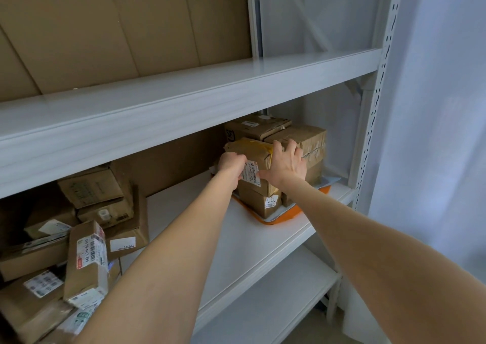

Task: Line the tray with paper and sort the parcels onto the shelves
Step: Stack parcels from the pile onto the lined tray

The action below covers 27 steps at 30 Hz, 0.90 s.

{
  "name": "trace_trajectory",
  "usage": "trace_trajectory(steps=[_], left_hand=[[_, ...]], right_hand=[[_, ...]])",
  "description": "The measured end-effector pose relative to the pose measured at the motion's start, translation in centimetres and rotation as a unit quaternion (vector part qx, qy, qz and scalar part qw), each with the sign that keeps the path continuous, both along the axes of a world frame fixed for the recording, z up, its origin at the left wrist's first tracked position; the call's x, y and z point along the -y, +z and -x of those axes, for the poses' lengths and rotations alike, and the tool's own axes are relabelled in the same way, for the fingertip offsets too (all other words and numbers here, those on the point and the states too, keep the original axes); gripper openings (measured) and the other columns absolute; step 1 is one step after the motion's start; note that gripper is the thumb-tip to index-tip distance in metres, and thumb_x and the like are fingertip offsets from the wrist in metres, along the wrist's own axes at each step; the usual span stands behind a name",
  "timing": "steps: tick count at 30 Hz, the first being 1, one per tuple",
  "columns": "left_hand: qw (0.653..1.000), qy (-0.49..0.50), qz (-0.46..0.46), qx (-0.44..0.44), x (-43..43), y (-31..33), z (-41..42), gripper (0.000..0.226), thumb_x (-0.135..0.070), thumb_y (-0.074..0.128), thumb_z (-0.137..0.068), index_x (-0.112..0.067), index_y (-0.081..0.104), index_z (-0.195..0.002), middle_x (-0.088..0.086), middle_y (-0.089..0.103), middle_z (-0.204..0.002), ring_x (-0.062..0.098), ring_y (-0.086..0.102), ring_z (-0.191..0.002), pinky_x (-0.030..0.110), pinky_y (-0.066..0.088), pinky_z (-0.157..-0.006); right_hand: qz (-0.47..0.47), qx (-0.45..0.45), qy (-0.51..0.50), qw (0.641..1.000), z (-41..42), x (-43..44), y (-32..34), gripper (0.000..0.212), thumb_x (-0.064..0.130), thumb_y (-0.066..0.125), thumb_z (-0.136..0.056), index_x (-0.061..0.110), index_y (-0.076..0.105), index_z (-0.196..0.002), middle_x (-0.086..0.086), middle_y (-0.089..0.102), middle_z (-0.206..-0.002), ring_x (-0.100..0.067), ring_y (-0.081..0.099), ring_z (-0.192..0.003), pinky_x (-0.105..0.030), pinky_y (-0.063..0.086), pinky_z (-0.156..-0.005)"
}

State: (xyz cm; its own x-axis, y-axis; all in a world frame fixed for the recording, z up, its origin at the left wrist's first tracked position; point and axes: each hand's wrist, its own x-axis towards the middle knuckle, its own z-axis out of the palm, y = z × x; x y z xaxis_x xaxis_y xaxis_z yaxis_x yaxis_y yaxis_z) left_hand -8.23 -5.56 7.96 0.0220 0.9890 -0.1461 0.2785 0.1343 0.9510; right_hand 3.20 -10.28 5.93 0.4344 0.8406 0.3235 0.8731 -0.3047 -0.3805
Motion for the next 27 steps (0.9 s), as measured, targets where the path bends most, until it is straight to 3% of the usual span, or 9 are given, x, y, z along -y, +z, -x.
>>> trace_trajectory(steps=[3,7,13,27], left_hand=[[0.999,0.005,-0.035,-0.035,0.3,-0.2,0.5,0.022,-0.012,0.046,-0.094,-0.005,0.062,-0.108,0.013,0.065,-0.107,0.023,0.061,-0.094,0.037,0.056,-0.085],[0.99,0.003,-0.1,-0.1,1.8,-0.3,1.8,0.03,-0.013,0.048,-0.095,-0.009,0.061,-0.121,0.01,0.063,-0.117,0.021,0.056,-0.094,0.032,0.052,-0.082],[0.979,0.019,-0.11,-0.169,5.0,-0.3,4.6,0.043,-0.012,0.052,-0.093,-0.011,0.05,-0.136,0.012,0.053,-0.134,0.03,0.052,-0.12,0.039,0.045,-0.101],[0.964,0.122,-0.096,-0.218,10.0,-1.6,15.2,0.039,-0.014,0.051,-0.092,-0.012,0.054,-0.131,0.008,0.055,-0.134,0.026,0.052,-0.121,0.028,0.039,-0.097]], right_hand=[[-0.013,0.003,0.011,1.0,0.3,0.6,0.1,0.089,0.051,0.077,-0.074,0.023,0.031,-0.145,-0.015,0.027,-0.15,-0.036,0.029,-0.138,-0.047,0.035,-0.108],[-0.034,0.008,0.031,0.999,0.7,1.9,0.4,0.087,0.051,0.076,-0.075,0.023,0.032,-0.144,-0.014,0.03,-0.15,-0.035,0.03,-0.137,-0.047,0.036,-0.108],[-0.067,-0.006,0.07,0.995,2.9,3.8,0.3,0.08,0.048,0.073,-0.079,0.022,0.033,-0.144,-0.014,0.029,-0.15,-0.035,0.031,-0.136,-0.046,0.039,-0.105],[-0.043,-0.025,0.182,0.982,14.1,4.9,-1.9,0.082,0.042,0.072,-0.082,0.022,0.028,-0.147,-0.013,0.025,-0.153,-0.033,0.028,-0.138,-0.043,0.041,-0.105]])
